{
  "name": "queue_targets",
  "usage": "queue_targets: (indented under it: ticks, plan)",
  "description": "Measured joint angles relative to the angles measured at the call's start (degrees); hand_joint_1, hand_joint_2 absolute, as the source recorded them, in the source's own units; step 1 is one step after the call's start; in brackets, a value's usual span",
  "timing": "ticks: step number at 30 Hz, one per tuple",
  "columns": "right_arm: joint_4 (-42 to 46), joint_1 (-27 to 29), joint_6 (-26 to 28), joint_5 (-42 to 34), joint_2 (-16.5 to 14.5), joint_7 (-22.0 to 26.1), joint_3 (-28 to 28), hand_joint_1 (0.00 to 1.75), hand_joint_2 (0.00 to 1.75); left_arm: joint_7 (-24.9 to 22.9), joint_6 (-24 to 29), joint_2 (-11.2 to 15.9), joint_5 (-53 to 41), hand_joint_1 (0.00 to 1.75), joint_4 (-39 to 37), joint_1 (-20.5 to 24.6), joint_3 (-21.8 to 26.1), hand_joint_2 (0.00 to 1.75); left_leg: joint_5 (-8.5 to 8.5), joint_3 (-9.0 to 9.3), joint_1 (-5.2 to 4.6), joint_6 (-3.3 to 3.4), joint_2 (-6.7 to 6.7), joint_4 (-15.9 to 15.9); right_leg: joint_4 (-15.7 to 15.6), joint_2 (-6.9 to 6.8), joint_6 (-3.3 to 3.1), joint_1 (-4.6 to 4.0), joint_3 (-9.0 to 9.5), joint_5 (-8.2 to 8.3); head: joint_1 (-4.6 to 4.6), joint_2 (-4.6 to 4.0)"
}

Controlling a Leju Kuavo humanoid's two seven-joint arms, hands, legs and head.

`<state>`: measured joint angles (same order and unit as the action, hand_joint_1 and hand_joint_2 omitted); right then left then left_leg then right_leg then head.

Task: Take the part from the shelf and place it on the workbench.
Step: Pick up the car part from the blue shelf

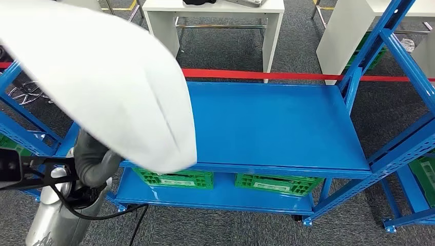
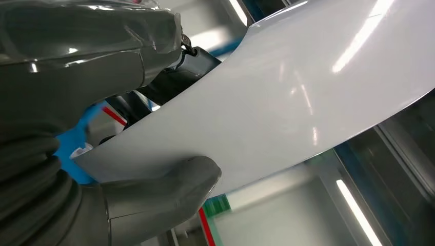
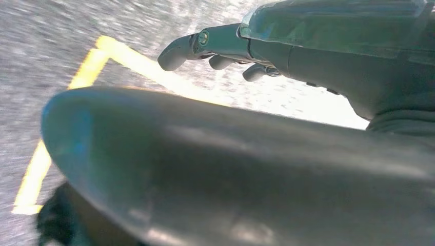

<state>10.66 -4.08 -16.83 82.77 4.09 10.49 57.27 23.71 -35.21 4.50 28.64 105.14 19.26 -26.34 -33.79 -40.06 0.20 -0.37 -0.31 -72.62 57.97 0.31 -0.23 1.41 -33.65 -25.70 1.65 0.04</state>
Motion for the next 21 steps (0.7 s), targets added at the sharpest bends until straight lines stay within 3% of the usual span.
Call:
queue_targets:
  ticks: [1, 2, 4, 6, 7, 10, 12, 14, 16, 17, 18, 20, 21]
  plan:
    - [0.02, 0.22, -0.16, -0.36, 0.14, -0.99, 0.07, 0.00, 0.00, -0.11, -0.36, -0.14, 0.39, 1.75, 0.85, 0.32, -0.96, 1.75, -0.45, -0.73, 0.04, 0.02, 0.01, -1.92, 0.01, -0.03, 0.00, -0.06, -0.02, 0.00, 0.01, 0.00]
    - [0.05, 0.45, -0.37, -0.63, 0.32, -1.65, 0.14, 0.00, 0.00, -0.20, -0.50, -0.26, 0.46, 1.75, 1.58, 0.61, -1.72, 1.75, 0.22, -0.31, 0.03, 0.15, 0.01, -1.50, 0.01, -0.03, 0.01, -0.12, -0.01, 0.02, 0.01, 0.00]
    - [0.19, 0.81, -0.69, -0.92, 0.66, -2.09, 0.21, 0.00, 0.00, -0.36, -0.55, -0.44, 0.46, 1.75, 2.90, 1.32, -2.81, 1.75, 3.74, 3.64, -0.07, 0.83, -0.02, 5.40, 0.00, 0.08, 0.08, -0.25, 0.06, 0.07, 0.01, 0.00]
    - [0.32, 0.99, -0.76, -0.98, 0.84, -2.14, 0.23, 0.00, 0.00, -0.43, -0.56, -0.58, 0.46, 1.75, 3.95, 2.13, -3.52, 1.75, 6.03, 7.57, -0.37, 1.52, -0.01, 12.54, 0.03, 0.20, 0.39, -0.47, -0.03, 0.28, -0.02, 0.00]
    - [0.36, 1.03, -0.76, -0.98, 0.90, -2.14, 0.23, 0.00, 0.00, -0.44, -0.57, -0.63, 0.47, 1.75, 4.32, 2.43, -3.78, 1.75, 6.34, 8.37, -0.56, 1.74, -0.02, 14.16, 0.03, 0.22, 0.64, -0.49, -0.13, 0.44, -0.03, 0.00]
    - [0.41, 1.16, -0.77, -0.98, 1.02, -2.16, 0.26, 0.00, 0.00, -0.44, -0.57, -0.70, 0.51, 1.75, 4.88, 2.81, -4.31, 1.75, 7.14, 8.37, -0.73, 2.26, 0.11, 15.14, -0.09, 0.18, 1.61, -0.39, -0.46, 0.85, -0.04, 0.00]
    - [0.43, 1.28, -0.79, -1.01, 1.02, -2.29, 0.28, 0.00, 0.00, -0.45, -0.59, -0.82, 0.53, 1.75, 5.08, 3.07, -4.68, 1.75, 8.39, 8.18, -0.54, 2.93, 0.28, 16.15, 2.12, 0.11, 1.55, -0.45, -1.59, -1.18, -0.17, 0.00]
    - [0.53, 1.32, -0.88, -1.44, 1.21, -3.54, 0.47, 0.00, 0.00, -0.47, -0.86, -0.92, 0.57, 1.75, 5.17, 3.25, -5.11, 1.75, 9.42, 7.33, -0.61, 3.44, 0.34, 16.54, 8.49, 0.05, 0.97, -0.43, -4.05, -5.45, -0.33, 0.00]
    - [0.93, 1.44, -1.50, -2.17, 1.56, -6.88, 1.17, 0.00, 0.00, -0.68, -1.25, -1.16, 0.52, 1.75, 5.19, 3.45, -5.87, 1.75, 10.29, 6.10, -0.78, 3.57, 0.36, 16.45, 14.56, 0.04, 1.20, -0.36, -5.62, -8.25, -0.38, 0.00]
    - [1.34, 1.62, -2.18, -2.37, 1.79, -9.20, 1.63, 0.00, 0.00, -0.98, -1.32, -1.40, 0.35, 1.75, 5.20, 3.66, -6.42, 1.75, 10.71, 5.48, -0.83, 3.55, 0.34, 16.37, 15.10, 0.03, 1.66, -0.32, -5.09, -8.35, -0.38, 0.00]
    - [1.92, 1.90, -3.14, -2.30, 2.06, -11.54, 2.07, 0.00, 0.00, -1.37, -1.16, -1.75, 0.13, 1.75, 5.22, 3.94, -7.03, 1.75, 11.11, 4.88, -0.84, 3.48, 0.29, 16.25, 13.48, 0.02, 2.27, -0.25, -3.51, -7.63, -0.39, 0.00]
    - [4.56, 2.82, -6.62, -1.37, 2.64, -15.75, 2.94, 0.00, 0.00, -2.24, -0.36, -2.51, -0.49, 1.75, 5.31, 4.72, -8.39, 1.75, 11.74, 3.76, -0.91, 3.17, 0.16, 15.69, 5.44, -0.07, 3.17, -0.04, 1.97, -5.75, -0.43, 0.00]
    - [6.78, 3.51, -9.08, -0.52, 2.77, -17.14, 3.46, 0.00, 0.00, -2.51, 0.11, -2.84, -0.75, 1.75, 5.40, 5.16, -9.01, 1.75, 12.00, 3.29, -0.99, 2.92, 0.13, 15.36, 2.09, 0.03, 3.08, -0.07, 4.17, -5.14, -0.41, 0.00]
